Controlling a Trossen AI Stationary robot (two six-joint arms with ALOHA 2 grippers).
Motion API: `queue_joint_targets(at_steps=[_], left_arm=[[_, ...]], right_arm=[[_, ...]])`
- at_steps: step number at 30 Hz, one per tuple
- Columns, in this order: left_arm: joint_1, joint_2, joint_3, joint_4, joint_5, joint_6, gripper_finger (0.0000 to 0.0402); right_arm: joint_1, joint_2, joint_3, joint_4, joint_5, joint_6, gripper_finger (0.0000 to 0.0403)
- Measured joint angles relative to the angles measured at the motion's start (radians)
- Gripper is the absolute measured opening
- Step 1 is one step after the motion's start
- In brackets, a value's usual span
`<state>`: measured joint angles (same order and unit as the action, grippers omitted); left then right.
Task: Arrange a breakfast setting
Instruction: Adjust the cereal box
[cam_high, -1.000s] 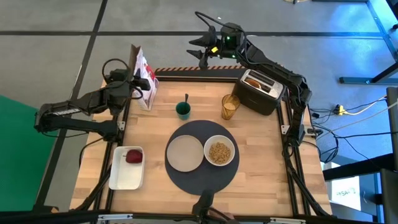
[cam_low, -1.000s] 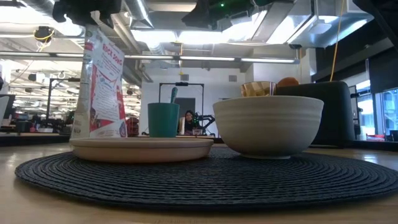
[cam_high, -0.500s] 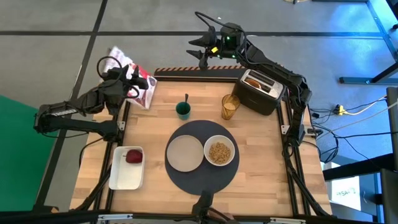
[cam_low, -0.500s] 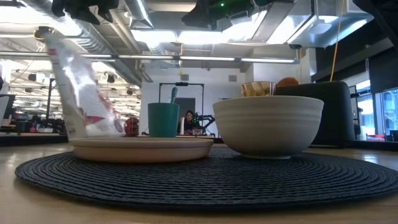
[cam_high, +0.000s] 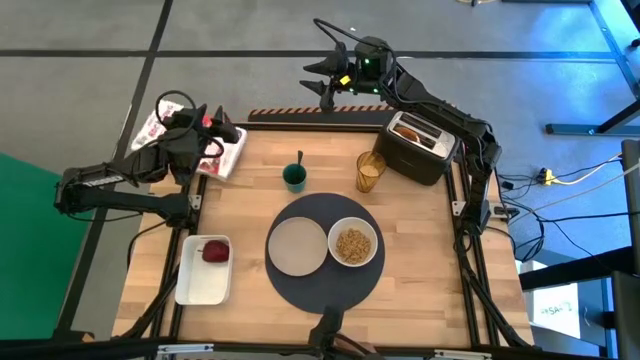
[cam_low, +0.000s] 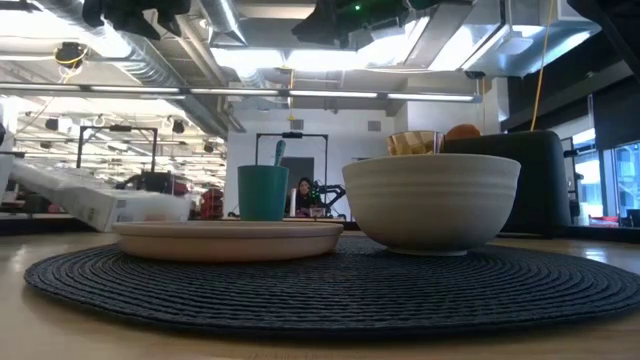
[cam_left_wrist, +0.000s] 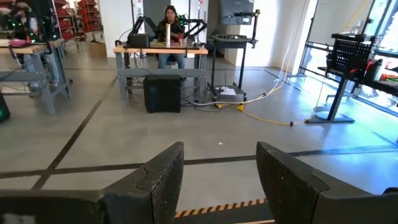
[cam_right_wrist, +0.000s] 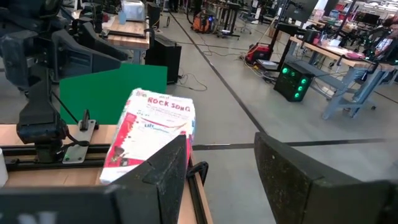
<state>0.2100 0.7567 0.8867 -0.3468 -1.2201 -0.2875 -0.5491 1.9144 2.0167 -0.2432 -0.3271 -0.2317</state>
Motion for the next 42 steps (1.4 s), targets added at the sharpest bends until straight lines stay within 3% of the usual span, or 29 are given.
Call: queue_joint_targets(at_steps=[6, 10, 19, 24, 34, 37, 42], left_arm=[[0.002, -0.003, 0.0, -0.026, 0.02, -0.112, 0.0195], [0.022, -0.005, 0.0, -0.157, 0.056, -0.263, 0.0195], [0.165, 0.039, 0.0, -0.761, 0.371, -1.121, 0.0195], [0.245, 0.129, -0.002, -0.98, 0.535, -1.382, 0.0195], [0.378, 0.128, -0.221, -0.804, 0.837, -1.491, 0.0195], [0.401, 0.11, -0.29, -0.703, 0.867, -1.523, 0.0195], [0.43, 0.105, -0.31, -0.682, 0.845, -1.544, 0.0195]], right_arm=[[-0.001, 0.0, 0.0, 0.002, -0.026, 0.081, 0.0179], [-0.001, 0.0, 0.0, -0.001, -0.032, 0.146, 0.0179], [-0.001, 0.0, 0.0, -0.042, -0.024, 0.186, 0.0179], [-0.001, 0.0, 0.0, -0.113, -0.023, 0.187, 0.0179], [-0.001, 0.0, 0.0, -0.256, -0.032, 0.185, 0.0179], [-0.001, 0.0, 0.0, -0.297, -0.032, 0.174, 0.0179], [-0.001, 0.0, 0.0, -0.363, -0.033, 0.119, 0.0179]])
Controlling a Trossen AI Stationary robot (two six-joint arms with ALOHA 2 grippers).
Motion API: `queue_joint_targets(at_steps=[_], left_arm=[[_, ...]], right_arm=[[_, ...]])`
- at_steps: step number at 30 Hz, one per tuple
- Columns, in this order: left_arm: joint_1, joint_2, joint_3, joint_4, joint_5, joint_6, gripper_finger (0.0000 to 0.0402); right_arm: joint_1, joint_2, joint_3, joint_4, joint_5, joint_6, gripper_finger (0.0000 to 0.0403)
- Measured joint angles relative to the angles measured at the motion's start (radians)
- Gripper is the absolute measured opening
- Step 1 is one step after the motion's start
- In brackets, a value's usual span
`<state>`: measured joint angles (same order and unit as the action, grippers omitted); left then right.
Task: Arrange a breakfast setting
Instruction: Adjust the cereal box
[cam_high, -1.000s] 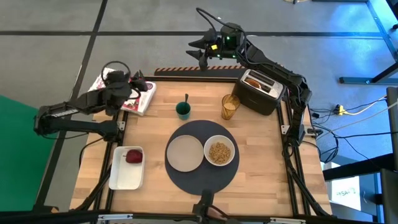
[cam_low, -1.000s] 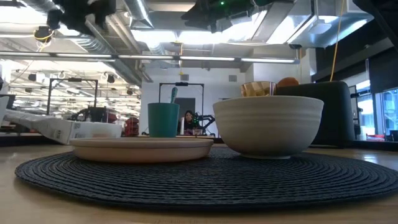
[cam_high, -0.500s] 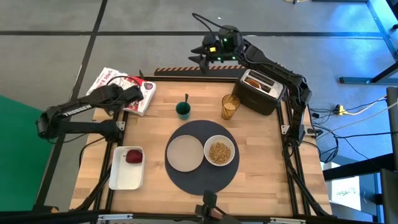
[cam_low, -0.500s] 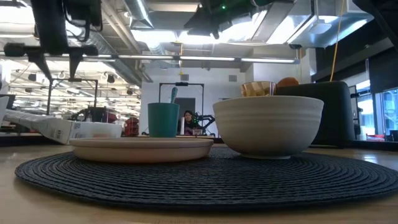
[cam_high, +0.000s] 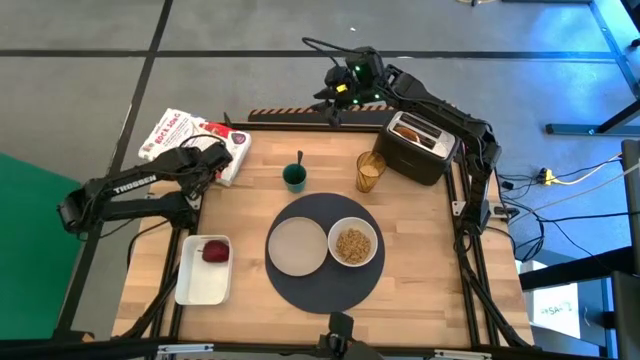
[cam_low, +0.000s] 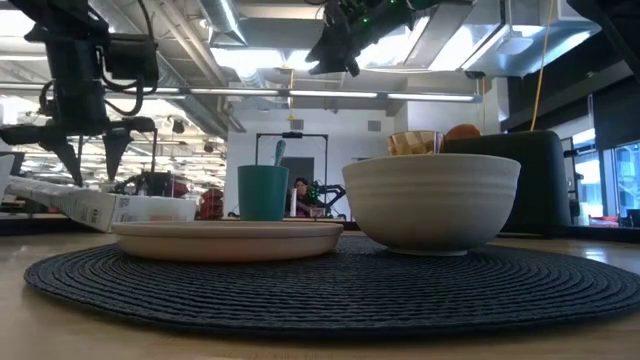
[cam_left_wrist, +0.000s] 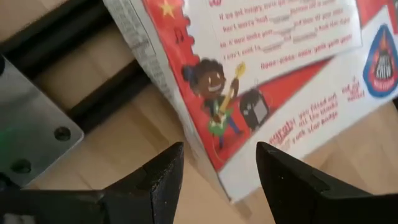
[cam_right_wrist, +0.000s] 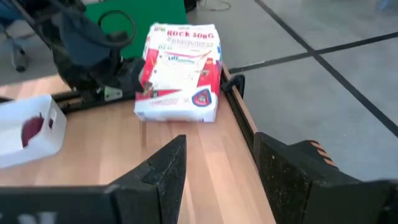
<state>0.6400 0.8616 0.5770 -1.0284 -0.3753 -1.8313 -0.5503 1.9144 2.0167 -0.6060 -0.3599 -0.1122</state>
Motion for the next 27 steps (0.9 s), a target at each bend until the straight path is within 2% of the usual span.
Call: queue_joint_targets(at_steps=[7, 15, 24, 27], left_arm=[[0.08, 0.006, 0.0, -0.008, -0.06, -0.018, 0.0195], [0.178, 0.021, -0.001, -0.006, 0.003, 0.05, 0.0195], [0.266, 0.143, -0.002, -0.006, 0.001, 0.082, 0.0194], [0.282, 0.187, -0.002, 0.002, -0.009, 0.105, 0.0179]], right_arm=[[0.0, 0.0, 0.0, -0.04, -0.002, -0.031, 0.0179], [0.0, 0.0, 0.0, -0.045, -0.003, -0.053, 0.0179], [-0.002, 0.0, 0.0, -0.053, 0.0, -0.077, 0.0179], [-0.003, 0.0, 0.0, -0.06, 0.0, -0.078, 0.0179]])
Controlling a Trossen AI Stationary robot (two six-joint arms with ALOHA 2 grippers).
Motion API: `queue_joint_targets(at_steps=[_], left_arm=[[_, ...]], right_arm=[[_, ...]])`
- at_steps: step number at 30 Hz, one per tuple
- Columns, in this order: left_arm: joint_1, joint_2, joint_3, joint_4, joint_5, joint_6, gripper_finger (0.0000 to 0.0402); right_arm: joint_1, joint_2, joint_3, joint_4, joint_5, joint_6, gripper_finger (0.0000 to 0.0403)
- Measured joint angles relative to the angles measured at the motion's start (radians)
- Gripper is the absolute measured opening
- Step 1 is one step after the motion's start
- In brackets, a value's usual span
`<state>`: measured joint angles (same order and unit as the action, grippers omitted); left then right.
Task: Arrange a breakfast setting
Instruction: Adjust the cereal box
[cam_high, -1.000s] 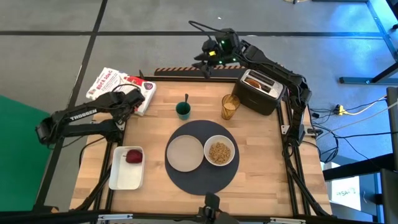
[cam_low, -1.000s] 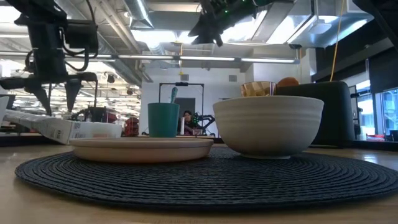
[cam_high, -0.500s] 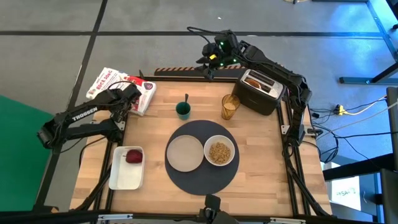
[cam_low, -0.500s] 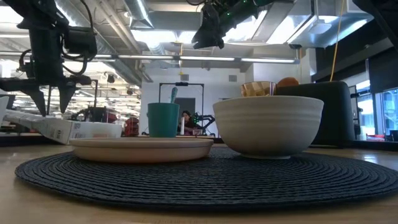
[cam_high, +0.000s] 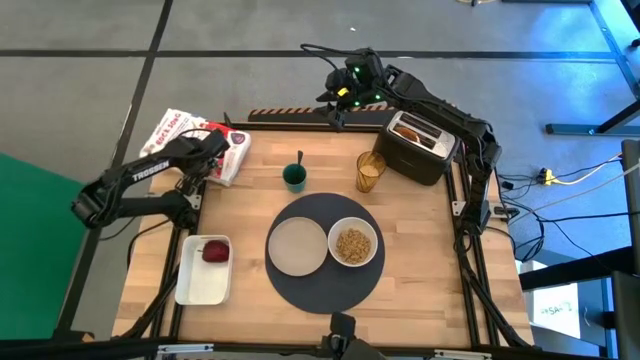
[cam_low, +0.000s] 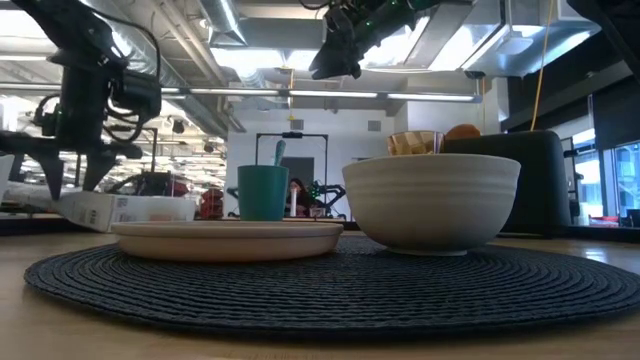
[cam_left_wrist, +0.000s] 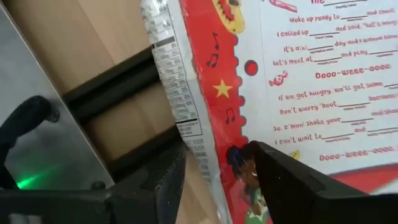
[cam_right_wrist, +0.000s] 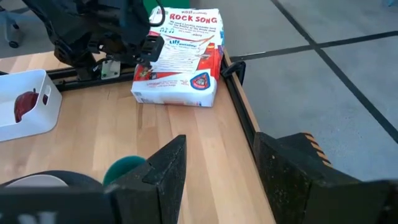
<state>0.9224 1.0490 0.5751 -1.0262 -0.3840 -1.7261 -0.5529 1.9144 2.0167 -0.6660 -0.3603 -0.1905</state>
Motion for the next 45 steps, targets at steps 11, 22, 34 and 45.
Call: queue_joint_targets(at_steps=[11, 22, 34, 45], left_arm=[[0.011, 0.161, 0.006, 0.04, -0.062, 0.065, 0.0012], [-0.07, 0.079, 0.101, 0.044, -0.192, 0.063, 0.0002], [-0.137, -0.061, 0.336, 0.017, -0.431, 0.433, 0.0001], [-0.37, -0.063, 0.377, 0.18, -0.647, 0.805, 0.0]], right_arm=[[0.0, 0.0, 0.0, -0.026, 0.0, -0.025, 0.0179], [-0.04, 0.0, 0.0, -0.003, 0.001, -0.026, 0.0179], [-0.092, 0.0, 0.0, 0.187, -0.069, 0.111, 0.0179], [-0.103, 0.0, 0.0, 0.312, -0.103, 0.159, 0.0179]])
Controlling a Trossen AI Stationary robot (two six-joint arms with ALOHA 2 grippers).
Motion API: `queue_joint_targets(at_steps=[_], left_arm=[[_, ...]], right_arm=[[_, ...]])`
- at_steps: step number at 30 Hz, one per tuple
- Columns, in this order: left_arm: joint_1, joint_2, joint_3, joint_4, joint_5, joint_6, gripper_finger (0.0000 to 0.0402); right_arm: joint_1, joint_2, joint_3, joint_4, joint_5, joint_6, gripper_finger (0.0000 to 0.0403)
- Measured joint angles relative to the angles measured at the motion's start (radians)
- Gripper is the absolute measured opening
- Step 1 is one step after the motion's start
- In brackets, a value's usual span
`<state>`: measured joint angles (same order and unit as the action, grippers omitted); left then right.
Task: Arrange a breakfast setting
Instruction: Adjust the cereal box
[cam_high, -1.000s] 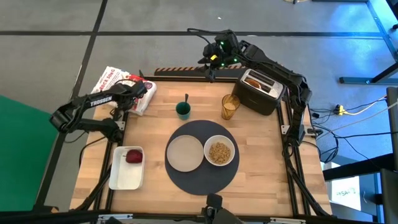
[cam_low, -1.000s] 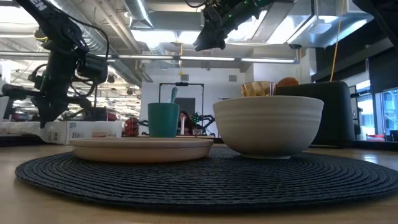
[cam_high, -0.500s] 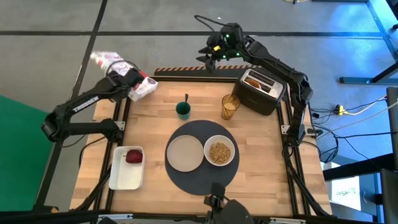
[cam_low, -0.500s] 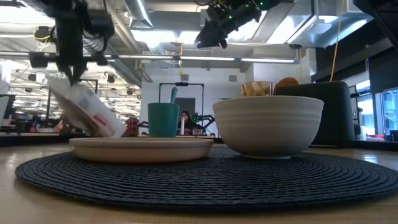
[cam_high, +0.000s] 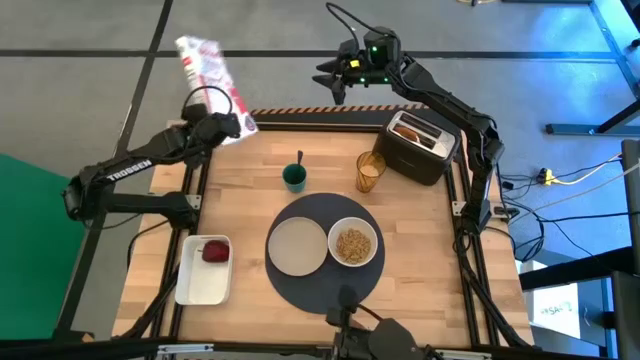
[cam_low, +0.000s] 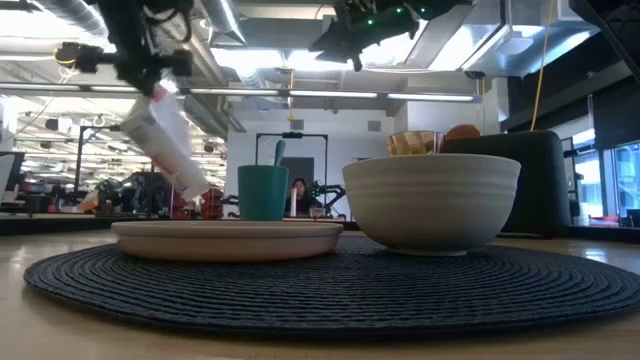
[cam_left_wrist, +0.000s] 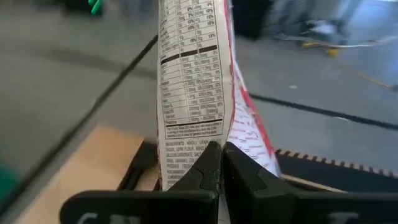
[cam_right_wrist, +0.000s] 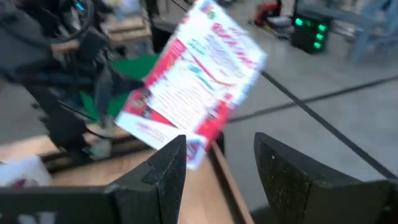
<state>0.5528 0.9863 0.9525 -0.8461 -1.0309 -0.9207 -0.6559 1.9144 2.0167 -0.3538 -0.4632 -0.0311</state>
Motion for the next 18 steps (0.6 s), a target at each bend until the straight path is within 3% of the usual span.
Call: queue_joint_targets(at_steps=[4, 10, 18], left_arm=[[-0.12, 0.003, 0.001, 0.121, -0.059, 0.26, 0.0], [-0.258, 0.003, 0.001, 0.235, -0.132, 0.555, 0.0], [-0.364, -0.009, 0.001, 0.497, -0.163, 0.88, 0.0]], right_arm=[[-0.013, 0.0, 0.0, 0.089, -0.113, 0.089, 0.0196], [-0.059, 0.0, 0.0, 0.263, -0.217, 0.281, 0.027], [-0.106, 0.019, 0.0, 0.297, -0.19, 0.351, 0.0314]])
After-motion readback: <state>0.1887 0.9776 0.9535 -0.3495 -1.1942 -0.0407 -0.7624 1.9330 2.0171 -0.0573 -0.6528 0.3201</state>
